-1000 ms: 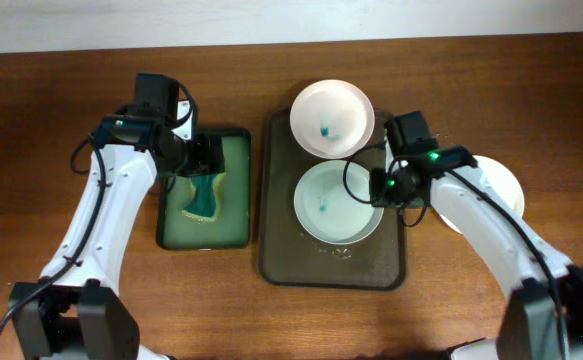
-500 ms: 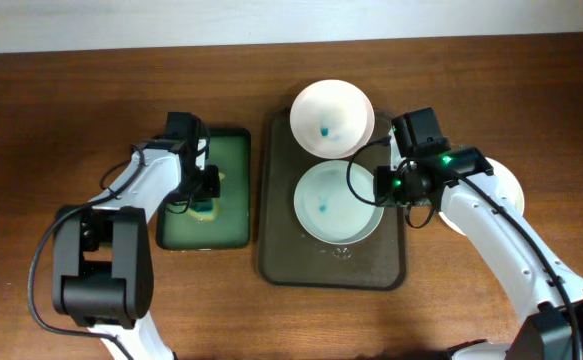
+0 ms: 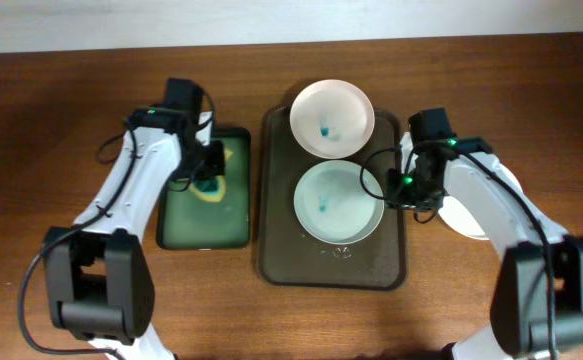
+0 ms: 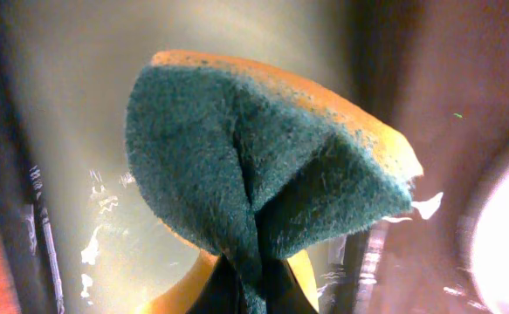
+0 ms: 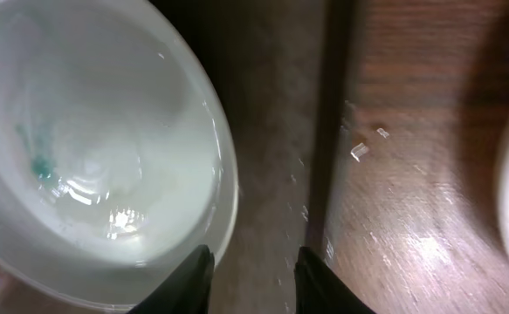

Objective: Clean dirty plates on tray and stack at the side
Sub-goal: 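Pick up the sponge from the water tray with the left gripper, then scrub the held plate with the sponge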

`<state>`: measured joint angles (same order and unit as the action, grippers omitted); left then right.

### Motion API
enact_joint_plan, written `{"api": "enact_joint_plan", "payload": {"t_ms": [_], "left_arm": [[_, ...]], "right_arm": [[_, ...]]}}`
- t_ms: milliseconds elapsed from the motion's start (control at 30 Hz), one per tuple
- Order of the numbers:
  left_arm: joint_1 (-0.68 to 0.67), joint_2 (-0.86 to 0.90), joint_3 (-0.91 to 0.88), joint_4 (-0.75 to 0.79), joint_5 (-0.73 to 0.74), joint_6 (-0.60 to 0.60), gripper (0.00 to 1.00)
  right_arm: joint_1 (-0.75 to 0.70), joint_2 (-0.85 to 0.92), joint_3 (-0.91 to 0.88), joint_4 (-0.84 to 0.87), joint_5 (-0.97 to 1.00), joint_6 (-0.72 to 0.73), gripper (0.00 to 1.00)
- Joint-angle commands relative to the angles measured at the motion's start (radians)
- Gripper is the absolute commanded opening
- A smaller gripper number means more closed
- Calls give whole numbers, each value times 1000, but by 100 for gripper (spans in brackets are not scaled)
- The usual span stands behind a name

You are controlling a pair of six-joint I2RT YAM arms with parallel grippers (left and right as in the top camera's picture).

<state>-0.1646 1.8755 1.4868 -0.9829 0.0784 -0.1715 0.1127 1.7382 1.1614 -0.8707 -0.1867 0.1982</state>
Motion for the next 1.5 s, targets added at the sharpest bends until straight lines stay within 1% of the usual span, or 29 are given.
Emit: {"api": "enact_joint_plan", "payload": {"t_ms": [0,33,133,167,200,267,333,367,433,500,633,767,867,900,933,967,1000,1067,1133,1167,1200,1267,1400,1467], "left_arm": [[-126,-36,70,28,23,19,0],[-152,-36,70,51,23,6,0],[-274,-32,70,164,92,-61,0],[-293,-27,70,182,92,-71,0],[-311,-16,70,199,104,-71,0],[-333,14,70,224,159,-84,0],[-353,88,70,250,227,-133,0],[-362,145,70,274,295,-159,0],[-379,217,70,310,357,-197,0],[-409,286,70,350,364,-219,0],[-475,394,70,403,354,-218,0],[-504,412,83,359,193,-217,0],[-461,412,181,181,-115,-217,0],[-452,412,202,144,-185,-217,0],[-428,412,248,72,-301,-216,0],[-417,412,257,63,-303,-194,0],[-412,413,257,64,-278,-193,0],[-415,417,257,68,-137,-194,0],[-428,417,257,102,68,-181,0],[-443,417,257,136,214,-139,0],[-464,417,257,166,318,-114,0],[-515,418,257,207,395,-114,0],[-592,418,257,235,404,-111,0],[-601,419,256,231,403,-111,0]], "right_arm": [[-2,83,12,56,-73,-37,33],[-2,100,12,82,-78,-36,31],[-2,174,12,151,-76,2,11],[-2,181,12,154,-76,2,6],[-2,182,12,153,-76,2,4],[-2,182,11,150,-76,2,4],[-2,182,11,143,-75,1,4],[-2,182,11,142,-75,1,4],[-2,182,11,143,-75,1,4],[-2,182,11,143,-75,1,4],[-2,182,11,143,-75,1,4],[-2,182,11,142,-75,1,4],[-2,182,11,134,-72,1,4],[-2,182,11,131,-71,0,4],[-2,182,11,129,-70,1,4],[-2,182,11,130,-68,1,4],[-2,182,11,130,-68,1,4],[-2,182,11,130,-68,1,4],[-2,182,11,131,-68,1,4],[-2,182,11,131,-68,1,4],[-2,182,11,131,-68,1,4],[-2,182,11,130,-68,1,4],[-2,182,11,127,-68,1,4],[-2,182,11,126,-68,1,4]]}}
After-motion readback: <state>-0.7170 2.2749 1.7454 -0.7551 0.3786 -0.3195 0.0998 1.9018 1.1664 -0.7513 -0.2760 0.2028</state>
